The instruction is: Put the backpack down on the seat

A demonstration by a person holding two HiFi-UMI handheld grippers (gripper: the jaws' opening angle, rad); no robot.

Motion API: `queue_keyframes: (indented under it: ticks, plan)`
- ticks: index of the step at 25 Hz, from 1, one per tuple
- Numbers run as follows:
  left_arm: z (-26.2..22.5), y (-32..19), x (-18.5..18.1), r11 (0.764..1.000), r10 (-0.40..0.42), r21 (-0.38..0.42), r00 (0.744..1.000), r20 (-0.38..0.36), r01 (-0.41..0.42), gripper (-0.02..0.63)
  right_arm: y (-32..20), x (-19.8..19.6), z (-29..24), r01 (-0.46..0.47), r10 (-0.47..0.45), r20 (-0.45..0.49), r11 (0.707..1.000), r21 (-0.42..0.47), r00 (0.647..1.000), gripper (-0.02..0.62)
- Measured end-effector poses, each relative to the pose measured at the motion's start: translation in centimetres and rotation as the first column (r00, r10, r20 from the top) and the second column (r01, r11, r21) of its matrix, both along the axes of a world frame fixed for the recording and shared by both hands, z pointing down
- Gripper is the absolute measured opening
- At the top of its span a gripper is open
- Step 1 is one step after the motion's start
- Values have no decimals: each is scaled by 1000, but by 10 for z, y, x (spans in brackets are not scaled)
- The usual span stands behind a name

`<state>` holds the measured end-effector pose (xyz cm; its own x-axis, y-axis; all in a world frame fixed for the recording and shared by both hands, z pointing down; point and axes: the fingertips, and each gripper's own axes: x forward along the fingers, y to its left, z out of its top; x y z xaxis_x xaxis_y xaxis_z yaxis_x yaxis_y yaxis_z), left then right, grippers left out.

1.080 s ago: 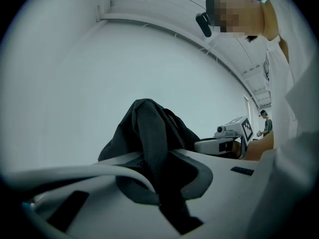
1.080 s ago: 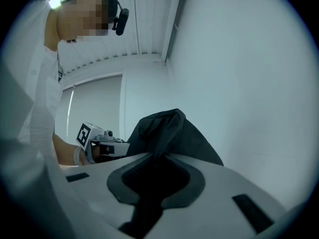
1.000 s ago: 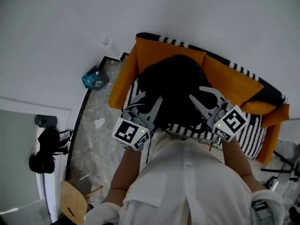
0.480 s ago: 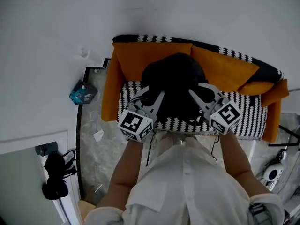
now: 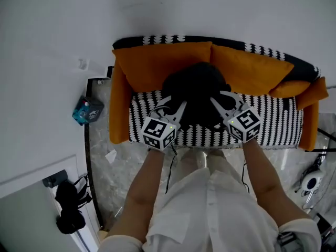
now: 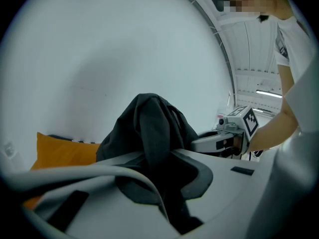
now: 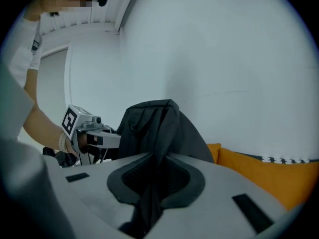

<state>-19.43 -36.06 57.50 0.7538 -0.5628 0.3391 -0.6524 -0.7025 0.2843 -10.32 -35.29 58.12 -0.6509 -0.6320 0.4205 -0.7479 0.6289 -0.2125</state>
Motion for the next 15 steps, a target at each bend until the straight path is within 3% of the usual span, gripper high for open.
queue_keyframes:
  ticks: [8,15]
  plan:
    - [86,-14,11,995,39,-99,994,98,-29,57,-6,11,87,-77,69,-60,987,-138,996,52]
    - [141,-1,6,983,65,-181,985,161,-35,58,8,11,141,-68,42,-115,970,-232,992,54]
